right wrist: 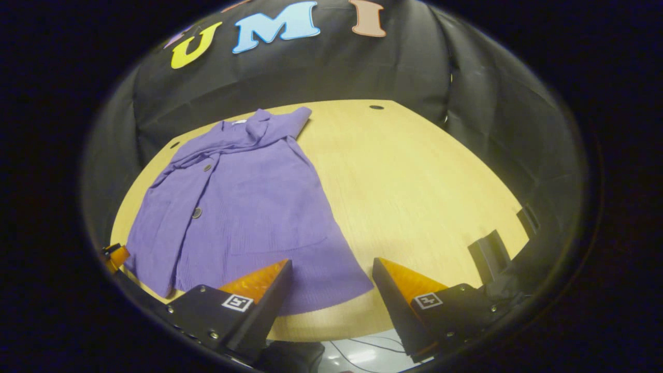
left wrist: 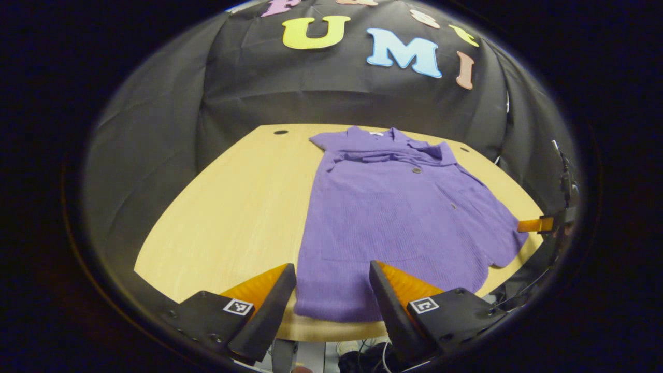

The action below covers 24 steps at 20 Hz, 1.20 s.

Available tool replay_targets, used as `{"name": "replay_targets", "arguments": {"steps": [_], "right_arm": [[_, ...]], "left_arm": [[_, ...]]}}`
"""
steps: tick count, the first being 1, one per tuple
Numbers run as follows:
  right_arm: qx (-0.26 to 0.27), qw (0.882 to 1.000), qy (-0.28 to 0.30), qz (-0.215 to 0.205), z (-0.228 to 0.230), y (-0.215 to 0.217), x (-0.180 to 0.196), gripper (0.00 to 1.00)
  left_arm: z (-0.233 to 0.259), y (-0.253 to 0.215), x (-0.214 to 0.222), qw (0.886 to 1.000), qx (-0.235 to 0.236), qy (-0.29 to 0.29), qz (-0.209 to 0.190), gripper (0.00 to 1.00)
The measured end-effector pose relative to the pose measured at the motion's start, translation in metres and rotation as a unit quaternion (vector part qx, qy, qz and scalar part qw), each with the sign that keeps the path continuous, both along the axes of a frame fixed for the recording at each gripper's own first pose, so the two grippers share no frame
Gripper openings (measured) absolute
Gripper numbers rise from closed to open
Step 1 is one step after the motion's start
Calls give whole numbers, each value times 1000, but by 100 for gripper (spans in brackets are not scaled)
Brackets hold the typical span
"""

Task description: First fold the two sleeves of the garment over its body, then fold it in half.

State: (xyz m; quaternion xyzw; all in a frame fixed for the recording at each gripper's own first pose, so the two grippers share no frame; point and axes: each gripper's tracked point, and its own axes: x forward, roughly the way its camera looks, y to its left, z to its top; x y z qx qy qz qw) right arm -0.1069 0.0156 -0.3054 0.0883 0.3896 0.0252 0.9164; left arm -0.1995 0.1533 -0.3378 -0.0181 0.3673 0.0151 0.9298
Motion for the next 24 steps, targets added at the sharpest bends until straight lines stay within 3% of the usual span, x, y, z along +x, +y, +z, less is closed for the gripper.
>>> {"name": "replay_targets", "arguments": {"steps": [7,10,12,14,17,18,19,20,21,22,23,24], "right_arm": [[-5,999,-3,36,-4,21,0,98],[-26,998,-8,50,-4,27,-2,98],[-24,998,-5,50,-4,29,-3,96],[-22,998,-2,54,-5,29,-2,96],[-16,998,-1,62,-3,32,-2,78],[-13,998,0,61,-5,34,-1,67],[-15,998,-1,66,-5,34,-1,58],[-5,998,-1,61,-4,37,1,58],[3,998,-1,57,-4,37,0,29],[12,999,2,51,-6,38,0,25],[23,999,1,43,-3,38,1,10],[31,999,4,40,-5,38,3,10]], "left_arm": [[-10,1,-4,999,13,-4,33,94],[-15,-4,-6,999,41,0,28,93],[-16,-11,-1,999,33,1,30,92],[-16,-18,1,999,27,4,33,71],[-18,-28,4,999,19,2,43,40],[-18,-31,2,999,21,4,44,30],[-20,-36,1,999,18,5,44,25],[-19,-33,4,998,14,5,55,20],[-19,-34,3,998,14,8,59,14],[-19,-35,2,998,14,11,60,15],[-18,-36,3,998,12,12,64,13],[-18,-37,3,998,10,14,66,10]]}}
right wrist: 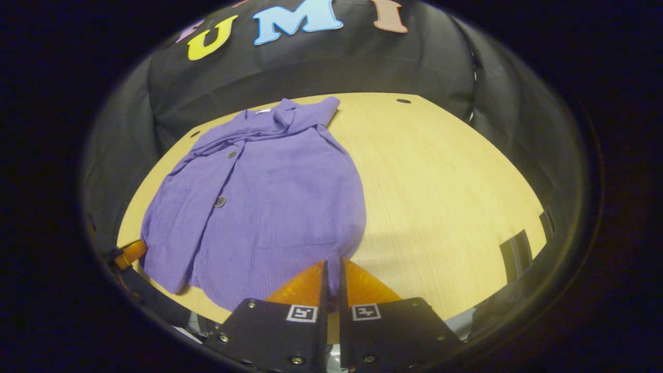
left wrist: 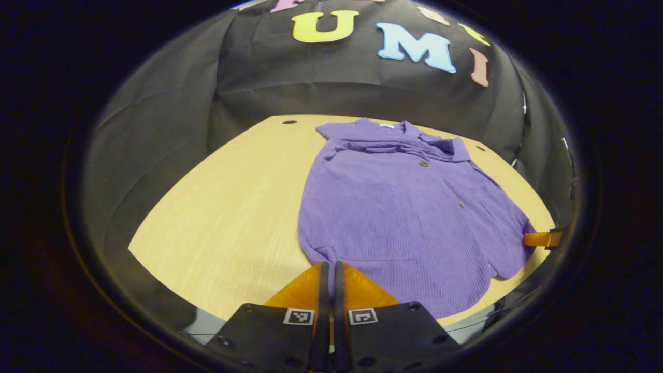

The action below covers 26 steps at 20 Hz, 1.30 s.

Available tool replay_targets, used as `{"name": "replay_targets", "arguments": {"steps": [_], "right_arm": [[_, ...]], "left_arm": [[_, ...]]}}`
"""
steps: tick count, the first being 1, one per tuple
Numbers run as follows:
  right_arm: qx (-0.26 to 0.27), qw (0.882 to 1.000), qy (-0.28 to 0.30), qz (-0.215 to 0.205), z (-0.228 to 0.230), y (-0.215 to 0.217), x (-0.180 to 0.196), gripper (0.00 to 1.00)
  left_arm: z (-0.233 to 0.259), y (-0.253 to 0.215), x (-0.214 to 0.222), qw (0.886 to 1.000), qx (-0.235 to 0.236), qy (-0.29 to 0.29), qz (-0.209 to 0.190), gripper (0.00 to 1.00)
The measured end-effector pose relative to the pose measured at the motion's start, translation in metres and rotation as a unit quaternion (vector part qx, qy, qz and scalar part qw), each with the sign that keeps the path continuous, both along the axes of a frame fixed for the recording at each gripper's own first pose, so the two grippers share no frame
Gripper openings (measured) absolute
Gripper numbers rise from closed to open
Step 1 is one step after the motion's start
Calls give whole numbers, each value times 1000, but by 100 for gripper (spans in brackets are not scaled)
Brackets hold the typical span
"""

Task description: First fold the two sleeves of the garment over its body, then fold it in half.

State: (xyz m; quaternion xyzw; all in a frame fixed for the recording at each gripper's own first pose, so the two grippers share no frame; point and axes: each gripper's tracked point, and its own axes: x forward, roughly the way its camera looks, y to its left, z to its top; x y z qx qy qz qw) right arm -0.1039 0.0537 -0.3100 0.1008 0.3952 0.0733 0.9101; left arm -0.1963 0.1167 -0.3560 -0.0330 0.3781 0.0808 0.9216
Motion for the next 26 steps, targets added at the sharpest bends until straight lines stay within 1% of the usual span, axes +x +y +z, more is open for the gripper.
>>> {"name": "replay_targets", "arguments": {"steps": [1,2,3,6,9,11,14,16,19,23,26], "right_arm": [[6,1000,2,-1,1,0,-1,7],[18,1000,3,-6,-1,0,1,7],[30,999,10,-4,1,1,-2,3],[68,998,6,-8,15,0,0,3],[86,996,-27,11,43,2,6,3],[96,994,-52,25,66,5,13,3],[117,988,-88,37,105,13,32,3],[131,984,-113,44,133,20,49,3],[137,978,-146,52,170,27,75,3],[135,974,-174,48,206,34,117,3],[130,973,-189,30,230,35,156,3]], "left_arm": [[0,-1,0,1000,-2,3,1,10],[0,-3,0,1000,-10,7,2,10],[1,-6,-1,1000,-25,12,4,10],[14,-10,1,998,-62,14,29,10],[44,-16,11,994,-95,-16,50,10],[66,-21,20,992,-103,-40,54,10],[98,-29,41,991,-103,-68,45,10],[115,-38,56,990,-114,-80,37,10],[142,-43,89,987,-120,-106,22,10],[180,-41,144,981,-133,-145,-1,10],[202,-32,196,974,-152,-166,-15,9]]}}
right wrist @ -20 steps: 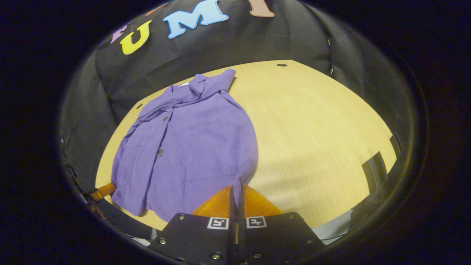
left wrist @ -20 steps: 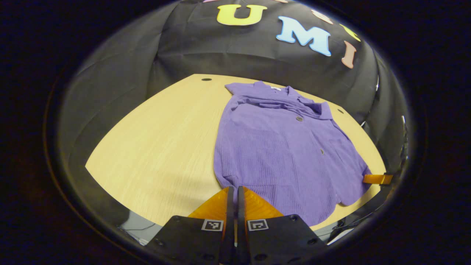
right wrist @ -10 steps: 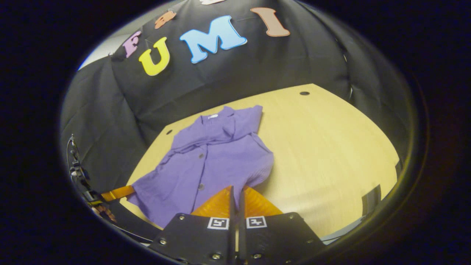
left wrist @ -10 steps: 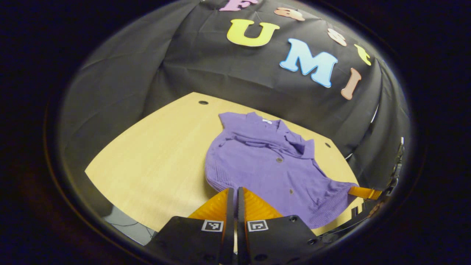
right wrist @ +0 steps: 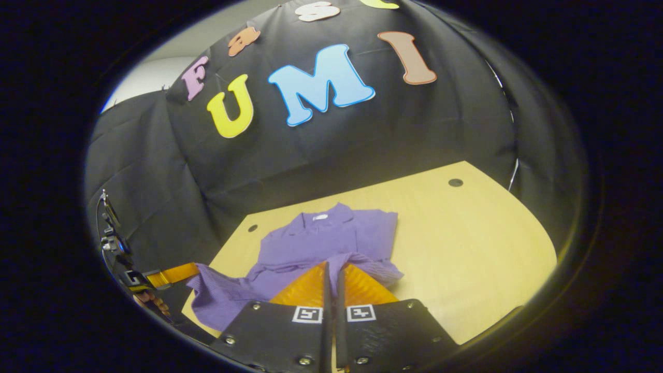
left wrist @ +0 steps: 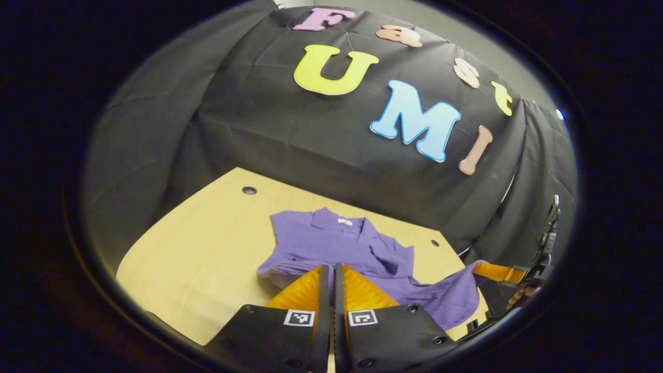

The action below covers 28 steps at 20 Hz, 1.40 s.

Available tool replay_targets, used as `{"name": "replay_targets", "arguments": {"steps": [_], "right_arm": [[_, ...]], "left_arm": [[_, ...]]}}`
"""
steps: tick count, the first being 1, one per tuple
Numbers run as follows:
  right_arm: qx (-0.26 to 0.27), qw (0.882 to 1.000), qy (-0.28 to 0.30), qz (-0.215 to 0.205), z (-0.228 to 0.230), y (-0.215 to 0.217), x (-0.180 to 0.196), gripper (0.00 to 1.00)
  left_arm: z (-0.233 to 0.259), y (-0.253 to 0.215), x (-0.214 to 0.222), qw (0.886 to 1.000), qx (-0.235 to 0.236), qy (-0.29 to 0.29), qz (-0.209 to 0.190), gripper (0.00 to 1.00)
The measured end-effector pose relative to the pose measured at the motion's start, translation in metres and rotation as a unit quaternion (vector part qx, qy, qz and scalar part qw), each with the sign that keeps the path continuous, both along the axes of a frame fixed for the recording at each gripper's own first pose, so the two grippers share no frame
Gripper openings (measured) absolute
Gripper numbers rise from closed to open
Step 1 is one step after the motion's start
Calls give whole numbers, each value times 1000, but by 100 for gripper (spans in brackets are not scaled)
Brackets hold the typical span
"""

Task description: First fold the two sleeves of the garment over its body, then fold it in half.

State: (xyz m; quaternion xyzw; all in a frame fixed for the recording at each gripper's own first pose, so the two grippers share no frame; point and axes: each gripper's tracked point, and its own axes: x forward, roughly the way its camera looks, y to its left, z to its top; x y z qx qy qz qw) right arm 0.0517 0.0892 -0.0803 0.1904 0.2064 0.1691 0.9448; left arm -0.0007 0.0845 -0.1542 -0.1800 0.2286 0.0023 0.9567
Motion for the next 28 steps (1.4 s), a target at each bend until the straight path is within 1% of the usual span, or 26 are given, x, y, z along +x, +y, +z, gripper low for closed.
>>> {"name": "replay_targets", "arguments": {"steps": [3,5,7,10,11,13,16,18,20,22,23,25,28], "right_arm": [[-6,1000,-7,-26,20,0,37,3],[-8,999,-5,-39,25,4,62,3],[1,999,5,-49,23,12,85,3],[16,998,19,-58,18,19,120,3],[17,998,23,-59,16,20,132,3],[21,998,27,-58,14,21,154,3],[35,997,32,-55,9,20,188,3],[40,997,40,-58,-1,17,212,3],[49,995,50,-65,-10,14,235,3],[56,994,67,-69,-25,14,253,3],[58,993,75,-70,-32,13,261,3],[56,992,89,-71,-47,14,272,3],[53,990,104,-74,-67,14,287,3]], "left_arm": [[10,11,55,999,-34,-9,-17,10],[8,23,92,999,-43,-8,-27,10],[5,32,125,998,-55,-6,-34,10],[-9,46,163,997,-70,6,-28,11],[-12,48,176,997,-71,9,-26,10],[-17,53,197,997,-67,10,-22,9],[-22,60,228,999,-53,7,-10,10],[-29,66,252,999,-39,6,-3,8],[-39,68,276,999,-30,13,-1,10],[-50,65,296,1000,-24,16,-9,8],[-59,64,305,1000,-9,19,-12,8],[-79,59,315,999,20,35,-25,8],[-92,53,324,998,33,46,-35,10]]}}
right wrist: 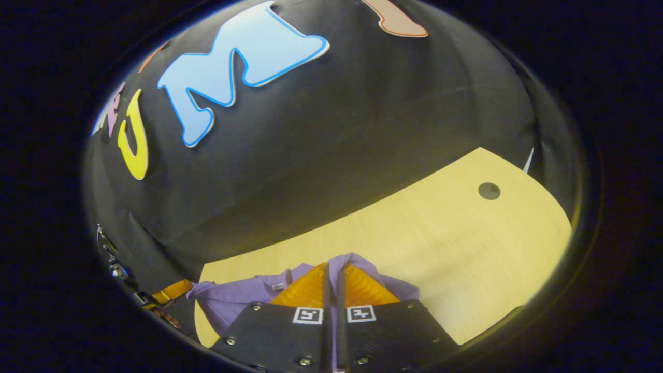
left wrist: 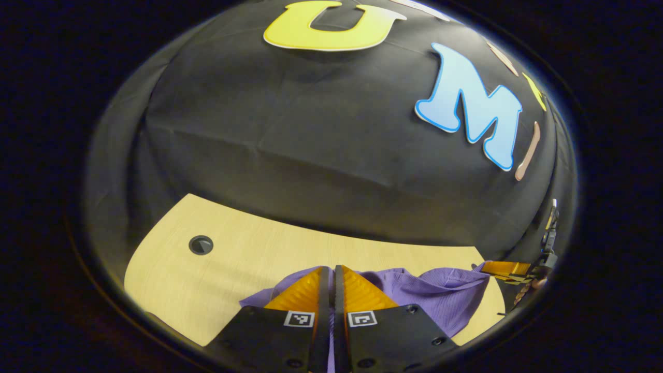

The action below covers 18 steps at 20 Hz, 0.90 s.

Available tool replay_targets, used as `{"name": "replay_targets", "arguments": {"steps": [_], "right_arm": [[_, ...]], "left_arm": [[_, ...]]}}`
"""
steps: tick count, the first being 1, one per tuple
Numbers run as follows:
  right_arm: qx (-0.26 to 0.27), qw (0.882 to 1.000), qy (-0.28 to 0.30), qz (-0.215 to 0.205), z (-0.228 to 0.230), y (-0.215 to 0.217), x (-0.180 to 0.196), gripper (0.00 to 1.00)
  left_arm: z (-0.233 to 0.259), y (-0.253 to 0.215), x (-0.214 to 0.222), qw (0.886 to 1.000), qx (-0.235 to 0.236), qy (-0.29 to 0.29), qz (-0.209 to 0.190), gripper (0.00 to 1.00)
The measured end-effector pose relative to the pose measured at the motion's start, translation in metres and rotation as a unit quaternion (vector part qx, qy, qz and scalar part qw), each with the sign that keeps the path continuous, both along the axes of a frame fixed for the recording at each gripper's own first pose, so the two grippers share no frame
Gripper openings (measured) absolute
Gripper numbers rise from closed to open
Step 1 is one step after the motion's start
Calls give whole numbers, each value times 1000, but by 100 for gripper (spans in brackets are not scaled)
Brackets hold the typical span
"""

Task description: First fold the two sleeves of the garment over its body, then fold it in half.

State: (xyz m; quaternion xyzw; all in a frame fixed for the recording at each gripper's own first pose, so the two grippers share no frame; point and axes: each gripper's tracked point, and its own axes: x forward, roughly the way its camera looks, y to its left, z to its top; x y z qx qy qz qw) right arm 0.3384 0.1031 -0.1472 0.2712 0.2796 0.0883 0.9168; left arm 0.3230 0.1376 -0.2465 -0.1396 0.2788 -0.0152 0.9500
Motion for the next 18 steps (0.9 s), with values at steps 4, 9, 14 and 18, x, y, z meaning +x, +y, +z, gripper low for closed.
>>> {"name": "replay_targets", "arguments": {"steps": [4,9,14,18], "right_arm": [[-34,999,7,-11,-12,-7,6,3],[-80,997,0,-12,-18,-8,10,3],[-108,994,-11,-11,-15,-6,9,7],[-142,989,-33,-1,-3,-2,-1,23]], "left_arm": [[-9,7,6,1000,9,4,10,9],[-24,18,13,999,20,11,39,9],[-43,26,10,996,54,35,67,10],[-29,28,16,996,53,15,71,14]]}}
